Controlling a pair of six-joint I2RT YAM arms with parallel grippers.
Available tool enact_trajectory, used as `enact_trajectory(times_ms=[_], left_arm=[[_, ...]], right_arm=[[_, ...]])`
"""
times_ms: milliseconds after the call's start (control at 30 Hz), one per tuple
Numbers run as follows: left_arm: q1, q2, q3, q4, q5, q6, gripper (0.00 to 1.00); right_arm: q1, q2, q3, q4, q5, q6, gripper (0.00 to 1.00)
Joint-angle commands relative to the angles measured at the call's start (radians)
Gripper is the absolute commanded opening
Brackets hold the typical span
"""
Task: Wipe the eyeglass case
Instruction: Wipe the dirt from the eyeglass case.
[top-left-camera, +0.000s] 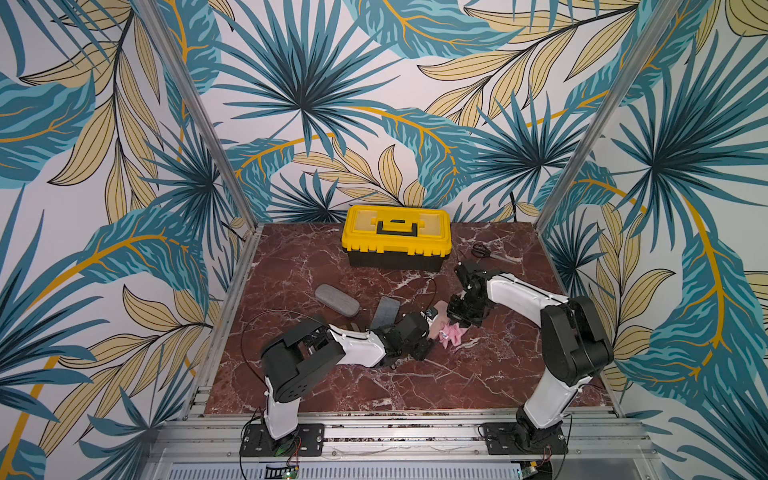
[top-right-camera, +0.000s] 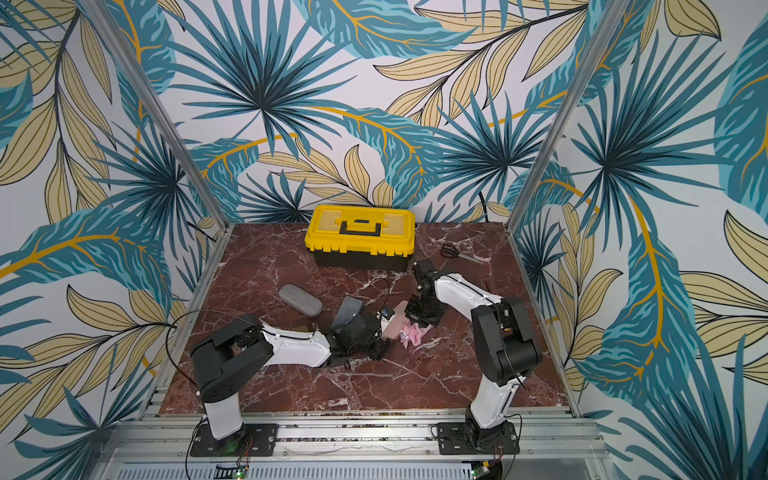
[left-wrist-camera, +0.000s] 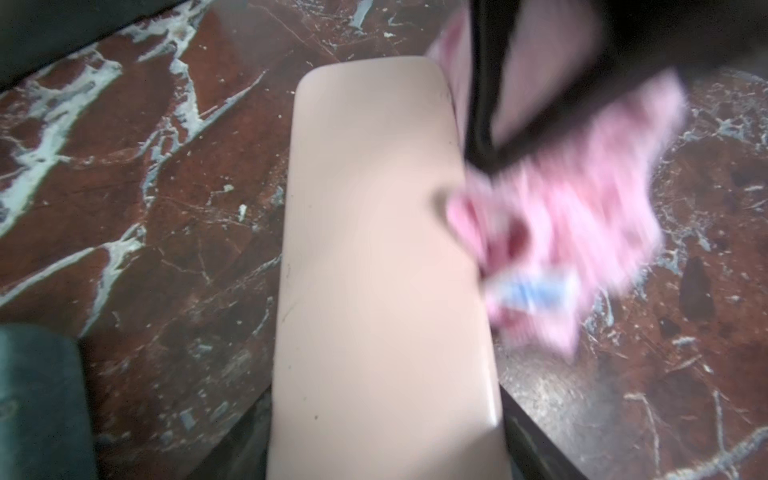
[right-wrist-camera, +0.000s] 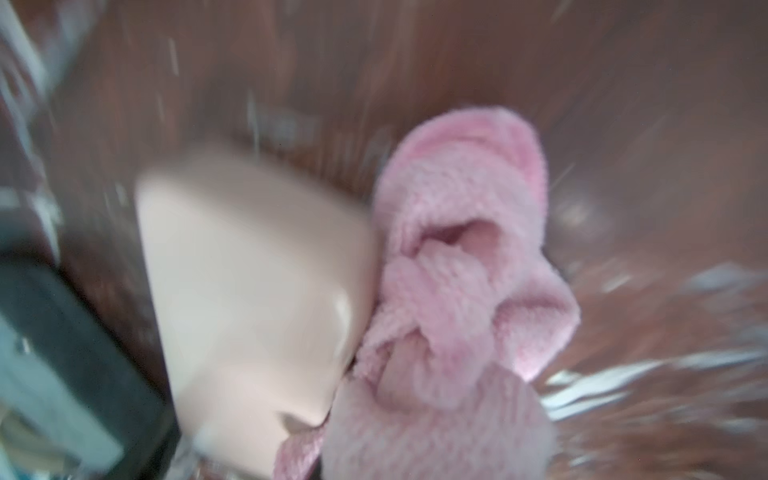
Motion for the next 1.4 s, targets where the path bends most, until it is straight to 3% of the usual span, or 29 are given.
enact_trajectory(times_ms=[0, 100, 267, 367, 467, 567, 733, 800, 933, 1033, 1133, 1233, 1367], left_arm=[[-0.035, 0.052, -0.022, -0.136, 0.121, 0.013, 0.0], [-0.035, 0.054, -0.019, -0.138, 0.117, 0.009, 0.0], [-0.035, 0.052, -0.023, -0.135, 0.103, 0.001, 0.0], [-0.035, 0.05, -0.026, -0.133, 0.1, -0.001, 0.0], [-0.035, 0.047, -0.03, -0.128, 0.1, 0.0, 0.0], [-0.035, 0.042, -0.037, -0.119, 0.1, 0.0, 0.0], [-0.035, 0.04, -0.04, -0.117, 0.098, -0.003, 0.0], [-0.035, 0.039, -0.035, -0.127, 0.096, -0.004, 0.0], [-0.035, 0.021, 0.001, -0.188, 0.101, -0.042, 0.2], [-0.036, 0.01, 0.053, -0.259, 0.115, -0.073, 0.51], [-0.044, 0.012, 0.104, -0.338, 0.132, -0.083, 0.75], [-0.047, 0.018, 0.134, -0.379, 0.168, -0.083, 0.88], [-0.048, 0.018, 0.169, -0.418, 0.203, -0.096, 0.96]], right_arm=[[-0.03, 0.007, 0.115, -0.049, 0.265, -0.169, 0.0], [-0.012, -0.063, 0.088, -0.119, 0.257, -0.22, 0.0], [0.096, -0.183, -0.065, -0.085, 0.001, -0.099, 0.0], [0.124, -0.153, -0.124, 0.051, -0.145, -0.003, 0.0], [0.123, -0.066, -0.092, 0.106, -0.193, -0.008, 0.0], [0.06, 0.043, 0.011, -0.022, -0.041, -0.129, 0.0], [-0.06, 0.124, 0.175, -0.134, 0.37, -0.245, 0.0], [-0.062, 0.126, 0.215, -0.162, 0.426, -0.261, 0.0], [-0.062, 0.021, 0.149, -0.171, 0.378, -0.252, 0.0], [-0.062, -0.064, 0.035, -0.156, 0.29, -0.226, 0.0], [-0.062, -0.085, -0.037, -0.117, 0.241, -0.2, 0.0], [-0.062, -0.042, -0.027, -0.078, 0.2, -0.187, 0.0], [-0.057, 0.043, 0.056, -0.061, 0.161, -0.184, 0.0]])
